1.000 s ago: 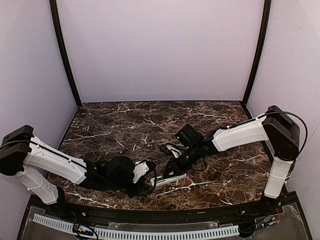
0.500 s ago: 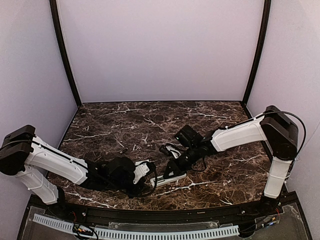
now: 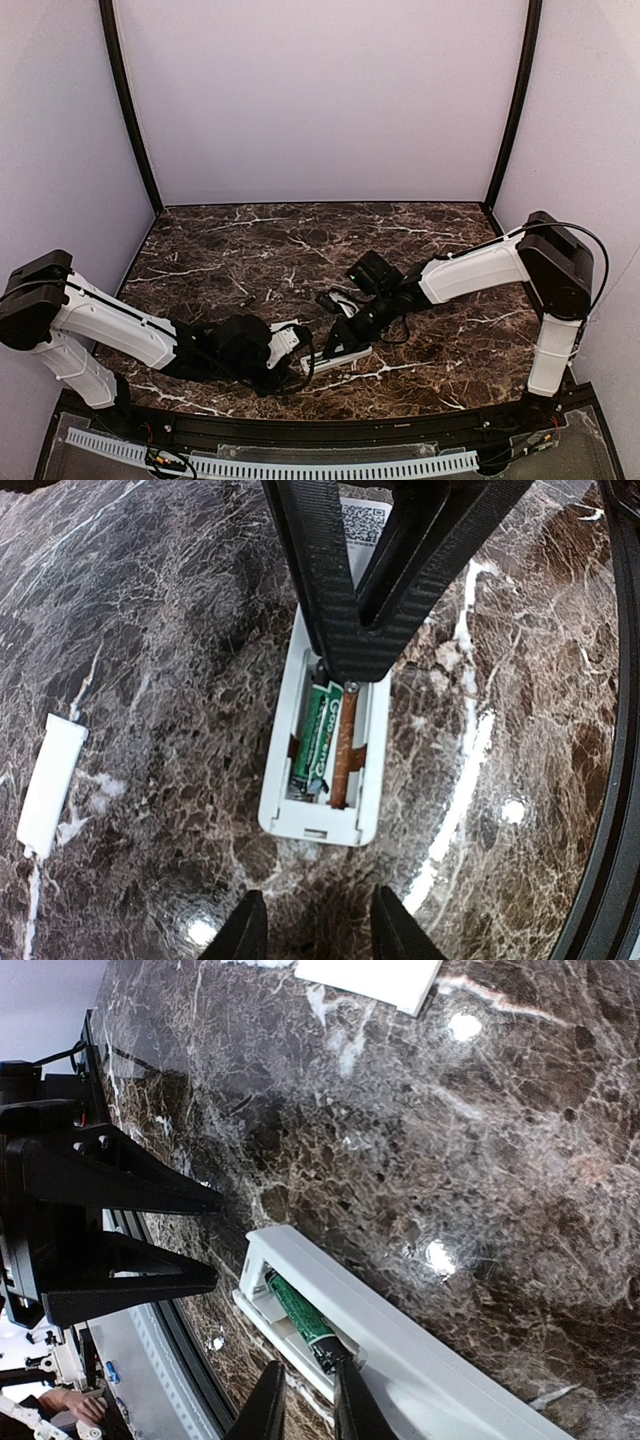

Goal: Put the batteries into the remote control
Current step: Load the battery into the battery compartment.

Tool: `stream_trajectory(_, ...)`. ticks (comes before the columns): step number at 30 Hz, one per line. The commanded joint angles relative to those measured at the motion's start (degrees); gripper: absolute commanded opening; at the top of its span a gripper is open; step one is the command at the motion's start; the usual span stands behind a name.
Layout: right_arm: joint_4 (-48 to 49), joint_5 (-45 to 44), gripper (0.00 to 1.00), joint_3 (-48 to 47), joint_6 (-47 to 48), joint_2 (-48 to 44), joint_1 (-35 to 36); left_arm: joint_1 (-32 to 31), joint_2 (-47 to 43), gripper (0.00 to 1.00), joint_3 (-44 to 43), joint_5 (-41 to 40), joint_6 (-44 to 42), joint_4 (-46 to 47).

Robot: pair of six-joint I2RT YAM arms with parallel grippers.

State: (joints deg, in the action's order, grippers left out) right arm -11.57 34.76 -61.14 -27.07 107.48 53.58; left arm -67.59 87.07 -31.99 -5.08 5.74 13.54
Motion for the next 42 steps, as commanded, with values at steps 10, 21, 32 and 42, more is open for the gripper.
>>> stream_trajectory(10,-0.9,-1.8,0.38,-1.8,1.4,-3.7,-0.1,0.3,-5.0,0.43,-3.0,0.2,-3.5,-4.9)
stream_trajectory(21,-2.2,-1.9,0.41,0.8,2.1,-7.5,-2.5,0.7,-2.5,0.44,-9.7,0.8,-8.4,-10.8)
stream_trajectory(32,-2.2,-1.8,0.42,9.4,2.0,-16.0,-7.0,5.6,4.0,0.46,-16.3,9.2,-12.6,-16.6)
stream_trajectory(42,-0.4,-0.4,0.42,10.5,1.5,-15.8,-7.1,6.5,10.0,0.43,-21.2,12.2,-16.5,-19.3)
